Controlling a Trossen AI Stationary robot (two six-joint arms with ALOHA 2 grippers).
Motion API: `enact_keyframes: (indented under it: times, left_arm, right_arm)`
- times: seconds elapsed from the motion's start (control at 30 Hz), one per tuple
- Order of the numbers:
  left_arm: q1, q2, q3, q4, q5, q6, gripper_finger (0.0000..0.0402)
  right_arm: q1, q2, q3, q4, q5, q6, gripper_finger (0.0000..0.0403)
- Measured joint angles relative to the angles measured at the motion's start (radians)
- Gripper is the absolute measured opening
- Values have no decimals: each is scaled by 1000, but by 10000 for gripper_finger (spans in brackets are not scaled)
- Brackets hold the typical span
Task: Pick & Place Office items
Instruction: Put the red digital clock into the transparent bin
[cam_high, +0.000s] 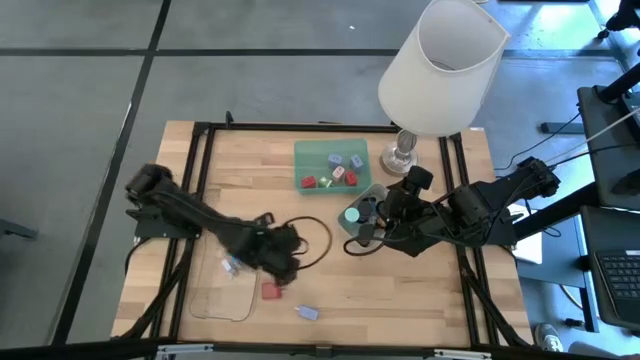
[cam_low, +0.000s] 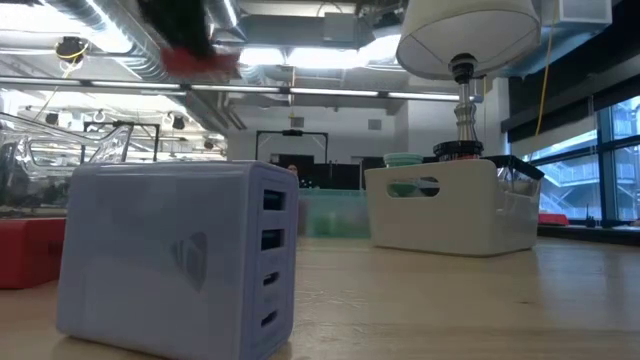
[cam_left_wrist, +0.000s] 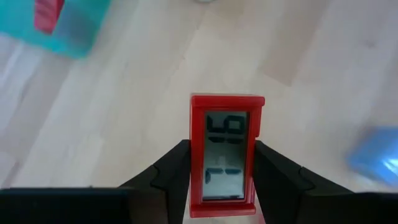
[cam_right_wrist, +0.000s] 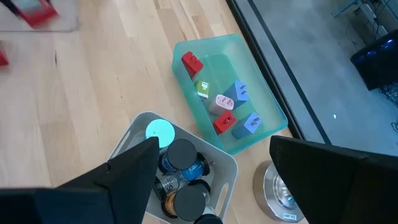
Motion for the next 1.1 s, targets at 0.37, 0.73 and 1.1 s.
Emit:
enact_keyframes:
  times: [0.37,0.73,1.1]
  left_arm:
    - [-308,-122,1,-136,220,-399,145]
    - [-475,-111,-162,-189,237,-793,145]
    - [-410,-111,-410,147,312,-722,145]
  right_arm:
    - [0,0,0,8,10,0,311]
    - [0,0,0,8,34,0,311]
    - [0,0,0,8,66,-29,311]
